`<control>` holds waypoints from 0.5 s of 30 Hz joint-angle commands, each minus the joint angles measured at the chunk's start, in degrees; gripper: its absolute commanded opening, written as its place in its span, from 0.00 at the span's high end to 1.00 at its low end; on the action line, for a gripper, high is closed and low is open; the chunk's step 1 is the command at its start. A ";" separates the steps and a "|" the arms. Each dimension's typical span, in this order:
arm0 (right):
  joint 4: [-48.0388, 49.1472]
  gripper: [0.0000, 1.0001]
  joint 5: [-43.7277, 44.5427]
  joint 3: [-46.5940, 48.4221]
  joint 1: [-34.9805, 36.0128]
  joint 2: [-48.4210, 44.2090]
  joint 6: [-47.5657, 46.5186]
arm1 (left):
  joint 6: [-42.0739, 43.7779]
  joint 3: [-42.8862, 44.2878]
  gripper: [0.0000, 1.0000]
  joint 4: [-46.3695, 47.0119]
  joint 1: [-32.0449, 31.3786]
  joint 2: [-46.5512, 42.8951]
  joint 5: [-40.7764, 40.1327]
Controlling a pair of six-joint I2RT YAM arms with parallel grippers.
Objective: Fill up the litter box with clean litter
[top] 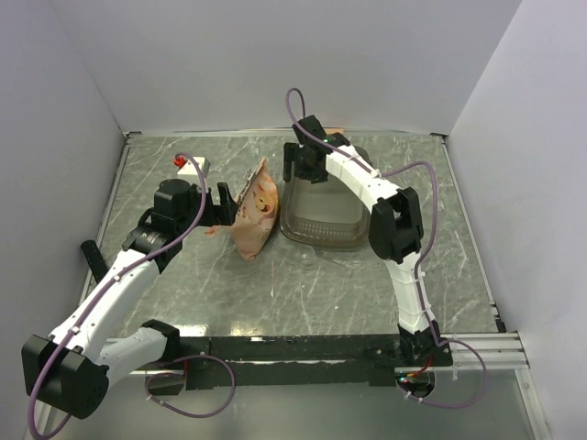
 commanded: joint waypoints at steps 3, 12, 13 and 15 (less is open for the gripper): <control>-0.69 0.19 -0.09 5.46 1.77 3.05 -0.36 | -0.48 -0.08 0.03 2.30 -0.19 -1.17 0.03; -1.66 0.53 2.19 9.06 2.47 6.93 -4.05 | -0.39 0.18 0.03 2.04 -0.19 -0.38 0.03; -1.40 0.56 2.37 8.98 2.47 7.02 -4.41 | -0.39 0.18 0.03 1.95 -0.19 -0.30 0.12; -1.40 0.64 2.81 9.06 2.47 7.11 -5.37 | -0.30 0.18 0.03 1.95 -0.19 -0.21 0.12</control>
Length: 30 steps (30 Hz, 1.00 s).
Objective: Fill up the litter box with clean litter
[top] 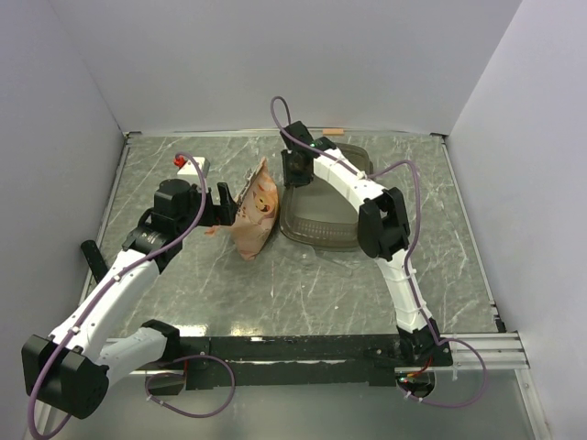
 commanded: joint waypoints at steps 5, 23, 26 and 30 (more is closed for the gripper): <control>-0.08 0.85 2.16 2.55 0.11 -0.02 -4.62 | -0.21 0.38 0.03 1.84 -0.19 0.23 0.03; 10.82 0.88 -9.88 -7.57 0.11 -8.64 -33.44 | -0.48 0.29 0.03 2.02 -0.19 0.14 0.03; 10.99 0.72 -10.41 -6.51 -0.06 -8.63 -35.47 | -0.48 0.29 0.03 1.84 -0.19 -0.03 0.03; 11.70 0.33 -7.35 -6.07 -0.06 -9.60 -34.95 | -0.48 0.03 0.03 1.93 -0.19 -0.82 0.03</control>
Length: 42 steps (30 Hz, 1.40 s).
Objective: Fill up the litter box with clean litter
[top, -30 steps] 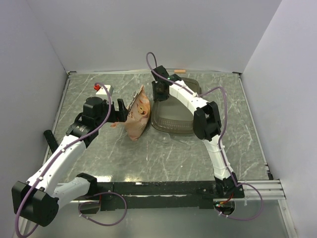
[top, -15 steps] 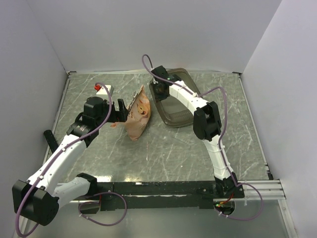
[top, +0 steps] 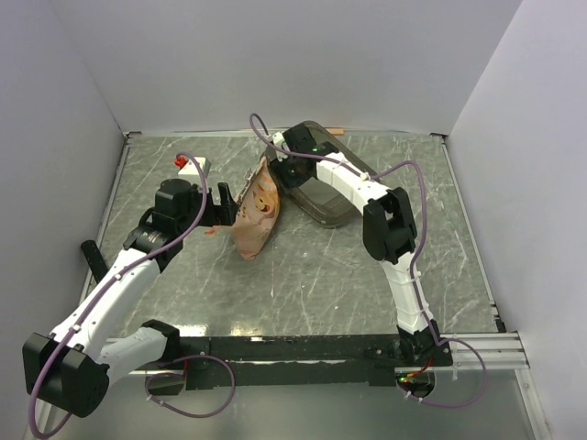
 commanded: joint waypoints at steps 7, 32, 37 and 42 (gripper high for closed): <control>2.27 0.22 6.54 -4.23 0.11 -16.29 -3.12 | -0.39 -0.15 0.03 2.37 -0.19 -2.23 0.03; -2.56 0.21 8.39 -38.60 6.09 -54.03 16.30 | 5.94 2.84 0.38 2.37 -2.12 11.39 5.74; -2.31 0.21 7.43 -47.80 6.18 -57.10 18.41 | 6.91 2.23 0.99 4.83 -2.30 12.36 6.01; -1.77 0.21 4.70 -53.54 6.18 -57.99 20.61 | 10.59 1.70 0.99 6.50 -3.78 9.73 8.21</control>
